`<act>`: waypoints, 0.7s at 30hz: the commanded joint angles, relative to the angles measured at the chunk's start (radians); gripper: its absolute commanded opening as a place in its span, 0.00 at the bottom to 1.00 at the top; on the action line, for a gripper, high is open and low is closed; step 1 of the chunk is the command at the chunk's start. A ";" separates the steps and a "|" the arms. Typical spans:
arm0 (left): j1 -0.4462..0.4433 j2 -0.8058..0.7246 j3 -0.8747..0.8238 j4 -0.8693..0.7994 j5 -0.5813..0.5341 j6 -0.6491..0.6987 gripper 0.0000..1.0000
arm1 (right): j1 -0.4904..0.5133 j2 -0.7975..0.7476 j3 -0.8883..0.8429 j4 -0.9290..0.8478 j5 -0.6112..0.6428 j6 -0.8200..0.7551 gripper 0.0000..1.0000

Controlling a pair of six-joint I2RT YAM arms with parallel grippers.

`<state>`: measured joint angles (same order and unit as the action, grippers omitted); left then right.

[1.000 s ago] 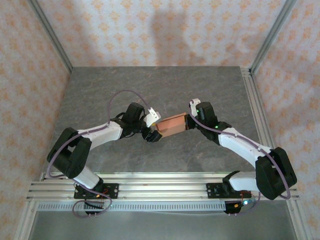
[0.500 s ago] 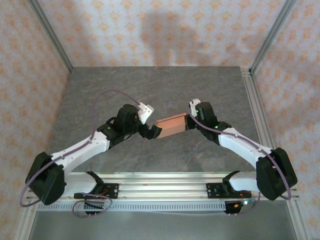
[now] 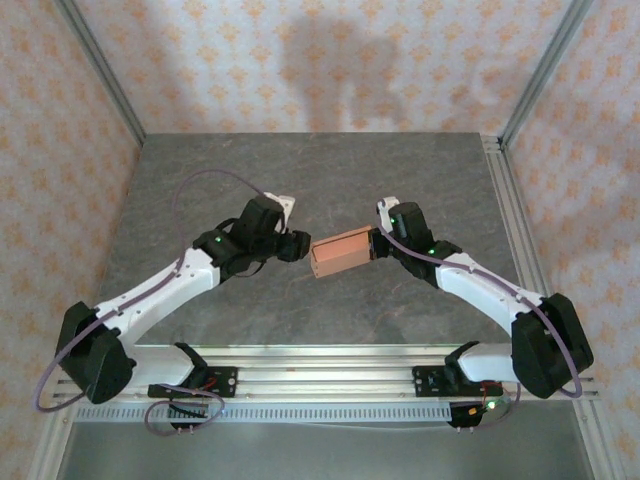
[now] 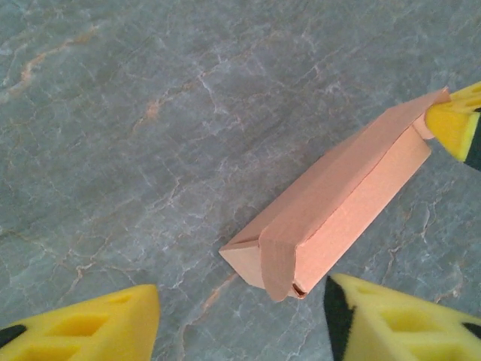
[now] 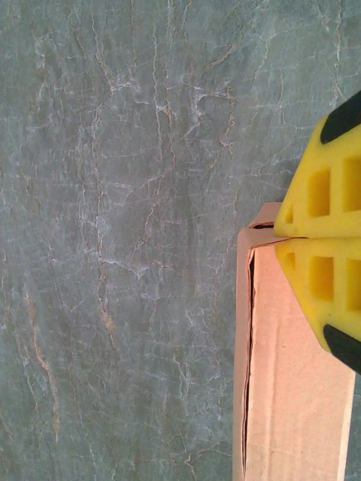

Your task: Fold the paper box

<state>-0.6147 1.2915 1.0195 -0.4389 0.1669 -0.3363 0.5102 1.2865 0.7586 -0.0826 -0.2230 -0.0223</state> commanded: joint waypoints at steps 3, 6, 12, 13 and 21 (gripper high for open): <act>-0.041 0.071 0.092 -0.143 -0.020 -0.186 0.57 | 0.007 0.002 0.028 -0.040 0.025 0.011 0.00; -0.059 0.105 0.104 -0.146 -0.010 -0.243 0.53 | 0.007 0.002 0.025 -0.038 0.024 0.014 0.00; -0.068 0.168 0.129 -0.125 0.033 -0.359 0.43 | 0.007 0.003 0.024 -0.036 0.019 0.015 0.00; -0.071 0.176 0.132 -0.121 0.035 -0.369 0.41 | 0.007 0.001 0.023 -0.037 0.020 0.015 0.00; -0.078 0.215 0.153 -0.112 0.071 -0.411 0.30 | 0.007 0.002 0.013 -0.028 0.012 0.018 0.00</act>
<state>-0.6876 1.4929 1.1381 -0.5423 0.2211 -0.7040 0.5098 1.2873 0.7635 -0.0906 -0.2203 -0.0185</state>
